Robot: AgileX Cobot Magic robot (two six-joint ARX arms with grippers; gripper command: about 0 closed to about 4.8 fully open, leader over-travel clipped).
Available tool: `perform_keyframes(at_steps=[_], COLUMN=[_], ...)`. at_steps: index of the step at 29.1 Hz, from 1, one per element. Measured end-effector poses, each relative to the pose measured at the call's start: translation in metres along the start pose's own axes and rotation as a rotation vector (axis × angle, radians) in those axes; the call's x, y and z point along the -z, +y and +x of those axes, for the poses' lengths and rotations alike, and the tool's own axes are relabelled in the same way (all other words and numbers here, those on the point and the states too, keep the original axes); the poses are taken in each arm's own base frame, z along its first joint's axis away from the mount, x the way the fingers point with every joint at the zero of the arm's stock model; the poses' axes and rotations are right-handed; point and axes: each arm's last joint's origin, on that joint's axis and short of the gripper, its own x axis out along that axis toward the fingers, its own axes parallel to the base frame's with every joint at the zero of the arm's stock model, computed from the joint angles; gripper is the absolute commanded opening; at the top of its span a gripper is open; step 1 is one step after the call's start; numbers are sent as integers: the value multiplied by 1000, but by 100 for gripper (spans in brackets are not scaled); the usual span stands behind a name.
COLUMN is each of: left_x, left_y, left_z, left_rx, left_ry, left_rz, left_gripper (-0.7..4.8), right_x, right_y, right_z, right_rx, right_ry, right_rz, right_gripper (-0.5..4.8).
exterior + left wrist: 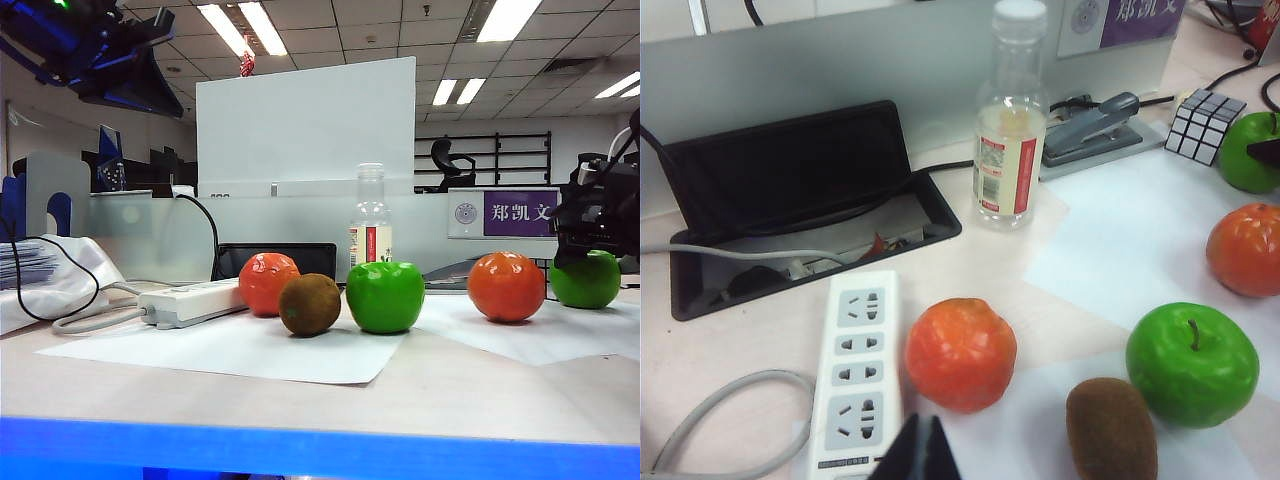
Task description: Put the same fruits together.
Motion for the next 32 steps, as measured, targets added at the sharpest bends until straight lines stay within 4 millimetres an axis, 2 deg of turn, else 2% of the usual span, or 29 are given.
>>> perform_keyframes(at_steps=[3, 10, 18, 23, 32], left_x=[0, 0, -1, -1, -3], left_y=[0, 0, 0, 0, 1], left_z=[0, 0, 0, 0, 0], left_rx=[-1, -1, -1, -1, -5], left_ry=[-4, -5, -8, -10, -35], left_rz=[1, 1, 2, 3, 9], left_gripper=[-4, -4, -4, -4, -4], right_x=[0, -6, -42, -59, -80], right_y=[0, 5, 13, 20, 53], right_z=[-1, -11, -41, -65, -104], right_rx=[-8, -69, -87, -148, -330], right_ry=[1, 20, -93, -106, -105], right_rz=[0, 19, 3, 31, 3], right_gripper=[-4, -6, -6, -6, -6])
